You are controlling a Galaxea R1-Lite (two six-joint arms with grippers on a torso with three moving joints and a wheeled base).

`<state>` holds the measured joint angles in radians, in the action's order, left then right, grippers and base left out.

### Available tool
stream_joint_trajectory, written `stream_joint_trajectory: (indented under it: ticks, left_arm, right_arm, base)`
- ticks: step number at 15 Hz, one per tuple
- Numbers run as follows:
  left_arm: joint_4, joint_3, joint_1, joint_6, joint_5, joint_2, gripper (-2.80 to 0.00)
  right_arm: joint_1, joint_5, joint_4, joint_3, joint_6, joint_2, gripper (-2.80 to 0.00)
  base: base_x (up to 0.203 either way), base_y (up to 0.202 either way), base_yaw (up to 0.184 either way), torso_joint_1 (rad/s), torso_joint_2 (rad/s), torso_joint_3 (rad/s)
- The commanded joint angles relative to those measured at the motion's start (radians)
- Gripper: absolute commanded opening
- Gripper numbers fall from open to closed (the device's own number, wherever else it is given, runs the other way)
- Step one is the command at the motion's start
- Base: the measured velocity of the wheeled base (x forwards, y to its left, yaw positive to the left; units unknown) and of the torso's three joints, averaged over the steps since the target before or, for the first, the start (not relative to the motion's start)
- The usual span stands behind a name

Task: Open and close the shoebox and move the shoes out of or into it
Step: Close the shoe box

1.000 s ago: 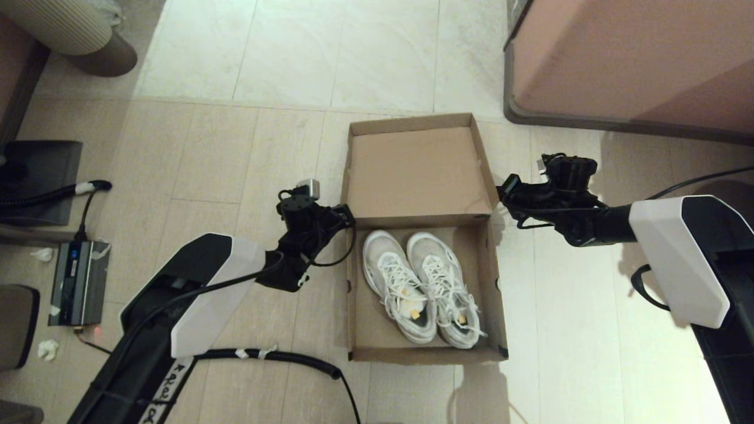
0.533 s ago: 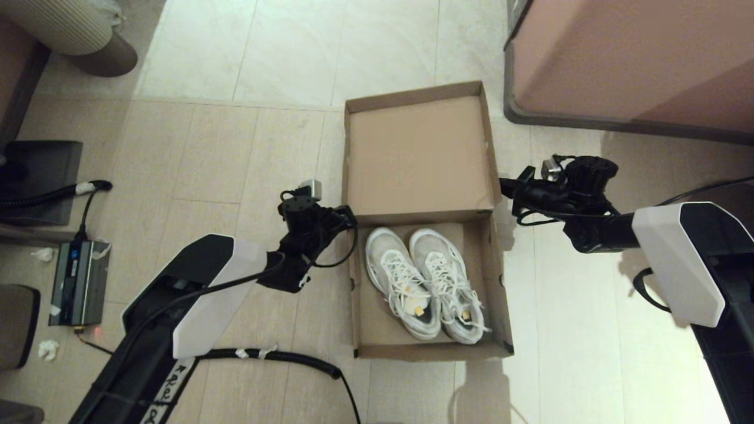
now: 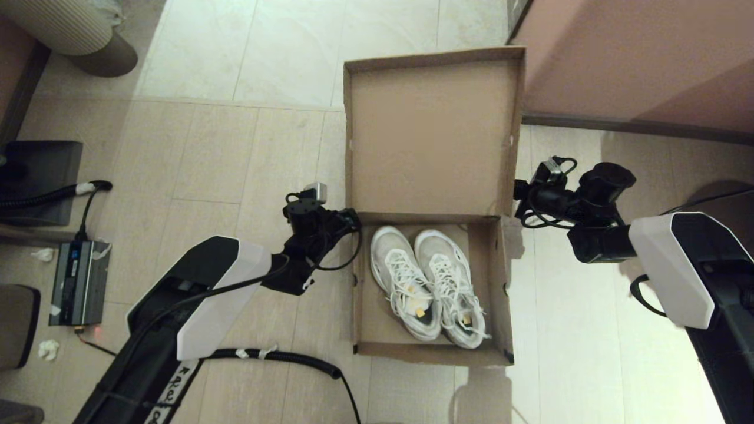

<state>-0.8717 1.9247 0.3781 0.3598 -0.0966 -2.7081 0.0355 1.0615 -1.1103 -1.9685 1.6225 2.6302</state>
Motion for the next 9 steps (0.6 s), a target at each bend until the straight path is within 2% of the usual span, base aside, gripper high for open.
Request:
stream_joint_trajectory:
  ticks: [1, 6, 9]
  left_arm:
    - [-0.007, 0.0, -0.001, 0.002, 0.001, -0.012, -2.8]
    - [-0.007, 0.0, -0.001, 0.002, 0.0, -0.015, -2.8]
    - [-0.008, 0.0, -0.002, 0.002, 0.001, -0.023, -2.8]
  right_arm:
    - [0.001, 0.015, -0.015, 0.0, 0.017, 0.011, -2.8]
    - [0.003, 0.03, -0.106, 0.0, 0.101, -0.022, -2.8]
    - [0.003, 0.059, -0.11, 0.0, 0.114, -0.065, -2.8]
  base:
    - [0.0, 0.0, 0.0, 0.0, 0.0, 0.0]
    - [0.0, 0.0, 0.0, 0.0, 0.0, 0.0]
    - [0.0, 0.0, 0.0, 0.0, 0.0, 0.0]
